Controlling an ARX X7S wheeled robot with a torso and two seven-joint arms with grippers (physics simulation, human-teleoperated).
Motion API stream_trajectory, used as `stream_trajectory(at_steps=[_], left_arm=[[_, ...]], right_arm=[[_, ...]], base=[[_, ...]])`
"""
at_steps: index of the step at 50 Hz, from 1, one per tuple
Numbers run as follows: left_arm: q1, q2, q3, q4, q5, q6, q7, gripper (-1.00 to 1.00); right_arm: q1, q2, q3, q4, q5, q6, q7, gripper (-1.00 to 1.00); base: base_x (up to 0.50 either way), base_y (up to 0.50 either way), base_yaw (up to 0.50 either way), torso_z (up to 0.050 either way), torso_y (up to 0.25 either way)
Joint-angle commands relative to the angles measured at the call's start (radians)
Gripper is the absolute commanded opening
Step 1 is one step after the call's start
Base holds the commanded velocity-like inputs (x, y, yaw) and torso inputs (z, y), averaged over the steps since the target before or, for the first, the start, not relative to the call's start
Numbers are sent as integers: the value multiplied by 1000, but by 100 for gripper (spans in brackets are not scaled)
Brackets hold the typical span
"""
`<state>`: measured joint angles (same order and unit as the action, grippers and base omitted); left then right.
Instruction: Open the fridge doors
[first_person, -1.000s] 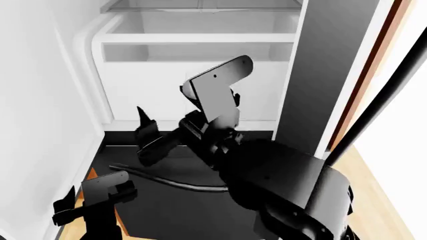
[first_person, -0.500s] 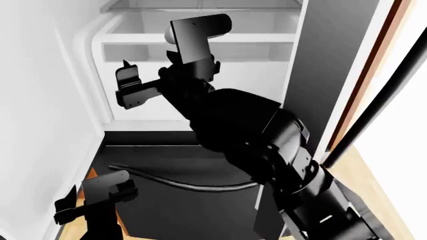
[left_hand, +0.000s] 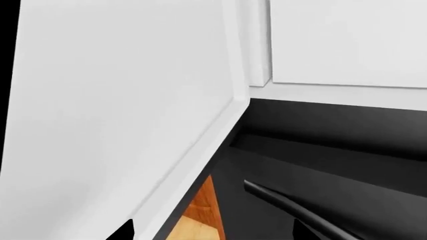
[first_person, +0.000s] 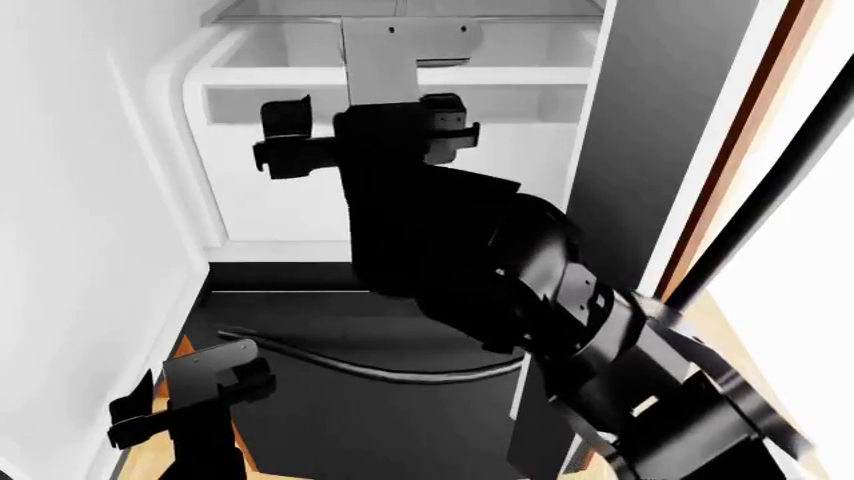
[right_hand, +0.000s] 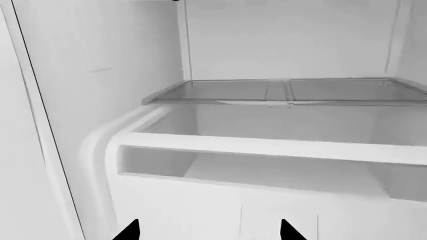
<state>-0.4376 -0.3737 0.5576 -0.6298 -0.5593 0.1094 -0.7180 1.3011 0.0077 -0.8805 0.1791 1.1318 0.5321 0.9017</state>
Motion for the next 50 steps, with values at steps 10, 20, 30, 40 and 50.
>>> stream_trajectory(at_steps=[10,20,30,40,50], left_arm=[[-13,11,-3,-35,1,13,12,100],[-14,15,-7,-43,-2,18,16,100],[-12,14,-10,-38,-6,17,16,100],[-13,15,-10,-39,-7,15,16,100],[-11,12,-11,-27,-9,9,12,100]], right_arm=[[69,9,-266,-39,-169,-105,224,100],[81,14,-234,-3,-137,-127,312,100],[74,23,-172,51,-106,-183,367,100],[72,21,-157,62,-71,-193,379,100],[36,31,-149,57,-58,-220,436,100]], base=[[0,0,0,0,0],[0,0,0,0,0],[0,0,0,0,0],[0,0,0,0,0],[0,0,0,0,0]])
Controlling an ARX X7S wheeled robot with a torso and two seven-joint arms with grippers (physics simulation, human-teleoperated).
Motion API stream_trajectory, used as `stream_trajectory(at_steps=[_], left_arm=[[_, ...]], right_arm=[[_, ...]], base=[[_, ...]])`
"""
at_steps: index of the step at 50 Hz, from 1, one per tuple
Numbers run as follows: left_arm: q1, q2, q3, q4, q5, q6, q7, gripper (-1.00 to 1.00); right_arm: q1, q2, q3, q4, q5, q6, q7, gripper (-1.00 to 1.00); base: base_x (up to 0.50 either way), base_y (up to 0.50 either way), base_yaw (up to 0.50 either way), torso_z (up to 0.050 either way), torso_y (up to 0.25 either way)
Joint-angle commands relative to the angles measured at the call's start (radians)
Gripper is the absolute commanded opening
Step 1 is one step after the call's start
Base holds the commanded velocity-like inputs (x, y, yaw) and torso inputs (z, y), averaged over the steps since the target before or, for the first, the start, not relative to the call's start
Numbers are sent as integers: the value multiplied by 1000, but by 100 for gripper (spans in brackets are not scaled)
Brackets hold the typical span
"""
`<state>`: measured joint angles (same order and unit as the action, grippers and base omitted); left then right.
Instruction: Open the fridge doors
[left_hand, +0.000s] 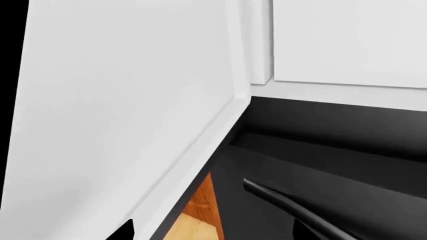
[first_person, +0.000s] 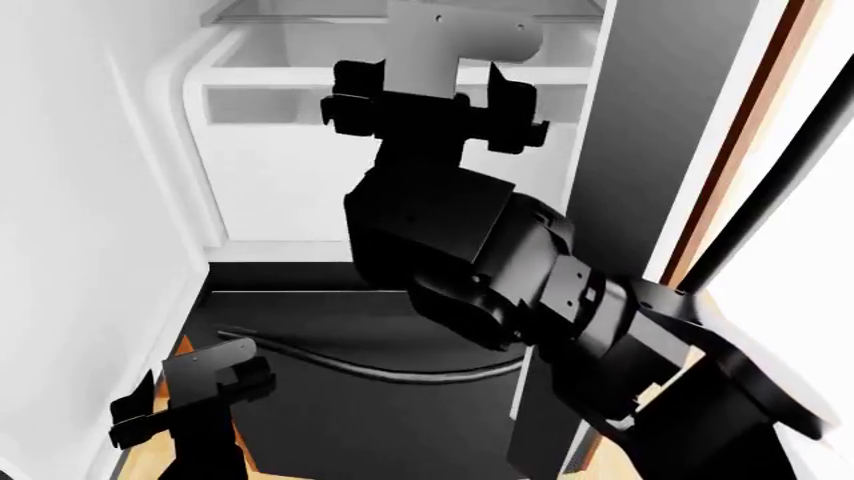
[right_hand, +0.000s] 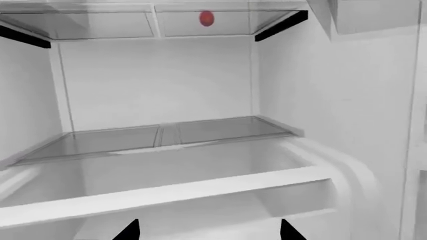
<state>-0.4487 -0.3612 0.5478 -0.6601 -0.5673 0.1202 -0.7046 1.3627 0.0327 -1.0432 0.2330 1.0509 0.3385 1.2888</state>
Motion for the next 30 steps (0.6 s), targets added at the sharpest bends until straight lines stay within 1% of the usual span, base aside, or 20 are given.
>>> stream_trajectory(at_steps=[1,12,24,30], left_arm=[[0,-1,-1,4,-1,-3,-2,100],[7,-8,-2,27,-6,-16,-11,100],[-1,2,-5,-7,-4,1,2,100],[6,-6,-5,24,-8,-16,-10,100]], right_arm=[[-27,5,14,2,24,-28,52,100],[-51,5,20,1,37,-44,124,100],[-53,22,19,1,18,-45,205,100],[-58,24,22,7,14,-47,221,100]], base=[[0,0,0,0,0],[0,0,0,0,0],[0,0,0,0,0],[0,0,0,0,0]])
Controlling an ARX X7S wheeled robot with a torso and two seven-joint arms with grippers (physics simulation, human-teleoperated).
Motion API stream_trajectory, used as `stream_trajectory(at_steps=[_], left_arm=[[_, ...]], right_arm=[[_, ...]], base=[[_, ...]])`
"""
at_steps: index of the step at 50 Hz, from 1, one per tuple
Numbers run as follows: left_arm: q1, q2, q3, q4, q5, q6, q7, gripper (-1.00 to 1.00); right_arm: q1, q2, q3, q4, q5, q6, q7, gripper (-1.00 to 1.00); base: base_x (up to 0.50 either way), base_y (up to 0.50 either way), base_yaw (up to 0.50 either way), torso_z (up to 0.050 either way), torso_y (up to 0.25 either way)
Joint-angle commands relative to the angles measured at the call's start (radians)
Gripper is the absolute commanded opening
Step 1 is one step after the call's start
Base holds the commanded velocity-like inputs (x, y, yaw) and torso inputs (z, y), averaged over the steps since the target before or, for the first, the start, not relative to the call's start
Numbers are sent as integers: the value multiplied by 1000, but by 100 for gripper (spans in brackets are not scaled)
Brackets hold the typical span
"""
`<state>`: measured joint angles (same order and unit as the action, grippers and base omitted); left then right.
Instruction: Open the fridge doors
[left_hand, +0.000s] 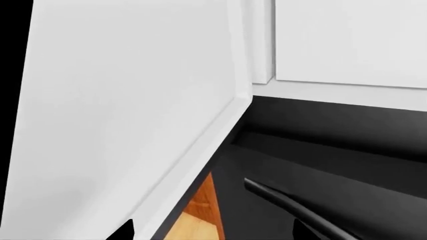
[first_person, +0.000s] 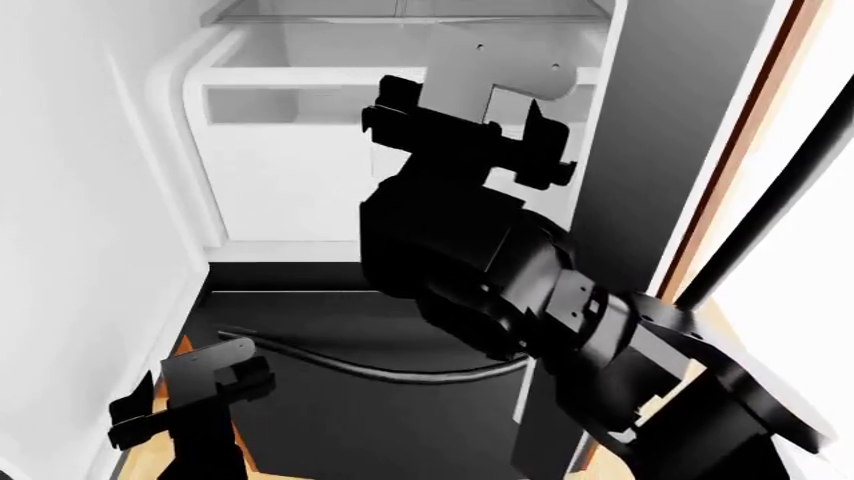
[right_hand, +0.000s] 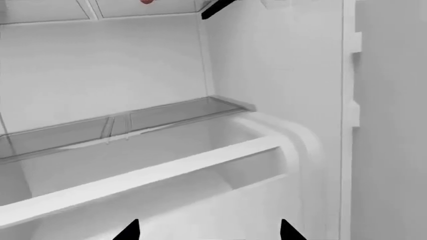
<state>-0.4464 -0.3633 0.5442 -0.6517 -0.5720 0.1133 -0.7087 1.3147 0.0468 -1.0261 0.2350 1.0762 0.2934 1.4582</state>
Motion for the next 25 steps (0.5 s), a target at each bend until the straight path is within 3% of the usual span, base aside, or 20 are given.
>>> stream_trajectory(at_steps=[1,25], left_arm=[[3,-3,-1,11,-3,-7,-4,100],[-1,2,-4,-6,-3,0,2,100]], right_arm=[[-10,10,5,5,-12,-2,54,100],[-125,20,136,-89,-169,112,108,100]], base=[[0,0,0,0,0],[0,0,0,0,0]])
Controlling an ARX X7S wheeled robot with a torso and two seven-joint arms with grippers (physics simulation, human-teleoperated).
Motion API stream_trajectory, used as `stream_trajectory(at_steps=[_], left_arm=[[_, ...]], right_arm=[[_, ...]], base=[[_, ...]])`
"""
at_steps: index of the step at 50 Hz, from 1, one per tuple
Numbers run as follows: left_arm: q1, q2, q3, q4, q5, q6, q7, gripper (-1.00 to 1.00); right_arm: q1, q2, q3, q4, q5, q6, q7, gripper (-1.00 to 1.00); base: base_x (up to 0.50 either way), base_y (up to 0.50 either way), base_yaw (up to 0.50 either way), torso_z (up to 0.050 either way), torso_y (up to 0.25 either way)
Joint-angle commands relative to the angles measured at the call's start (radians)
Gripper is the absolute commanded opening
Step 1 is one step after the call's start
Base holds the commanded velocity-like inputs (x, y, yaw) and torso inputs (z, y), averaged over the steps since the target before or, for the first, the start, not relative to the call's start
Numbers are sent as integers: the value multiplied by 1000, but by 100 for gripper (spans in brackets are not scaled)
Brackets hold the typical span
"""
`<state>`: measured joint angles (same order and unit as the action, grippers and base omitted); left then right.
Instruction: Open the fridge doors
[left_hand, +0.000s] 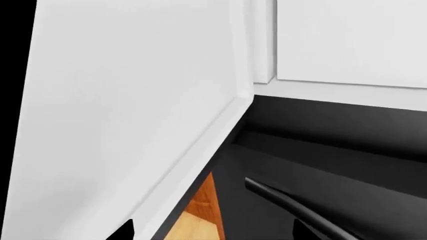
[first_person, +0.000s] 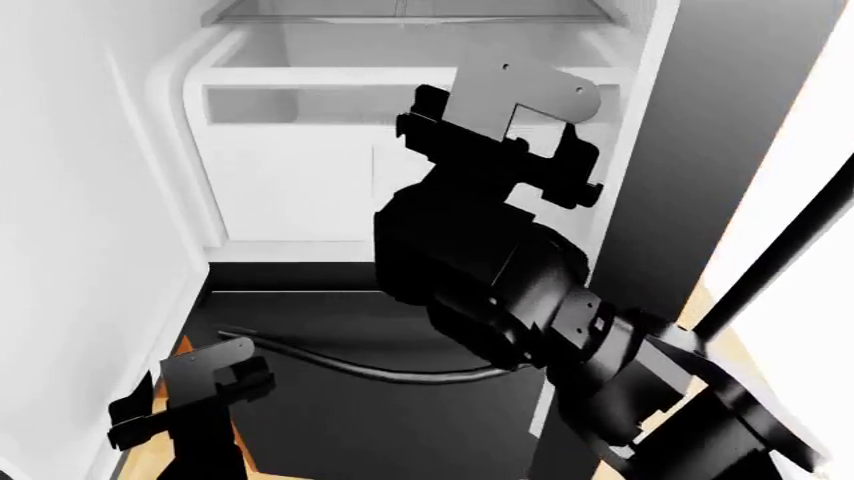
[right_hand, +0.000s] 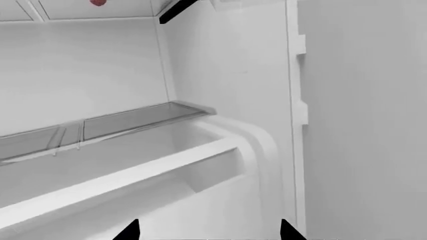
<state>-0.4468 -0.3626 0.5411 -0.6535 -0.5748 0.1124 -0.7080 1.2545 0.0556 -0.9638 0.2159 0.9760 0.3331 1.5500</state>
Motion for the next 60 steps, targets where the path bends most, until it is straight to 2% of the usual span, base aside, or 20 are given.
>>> stream_trajectory(at_steps=[1,18,32,60], left_arm=[[-1,2,-1,-7,0,3,2,100],[2,-1,-3,6,-3,-8,-7,100],[7,-6,-1,24,-3,-19,-16,100],[4,-2,-2,9,-1,-15,-12,100]], right_arm=[[-76,12,86,-89,-77,88,16,100],[-332,83,369,-536,-197,417,10,100],[-455,135,504,-705,-222,522,1,100],[-552,214,746,-912,-228,701,-18,100]], base=[[0,0,0,0,0],[0,0,0,0,0],[0,0,0,0,0],[0,0,0,0,0]])
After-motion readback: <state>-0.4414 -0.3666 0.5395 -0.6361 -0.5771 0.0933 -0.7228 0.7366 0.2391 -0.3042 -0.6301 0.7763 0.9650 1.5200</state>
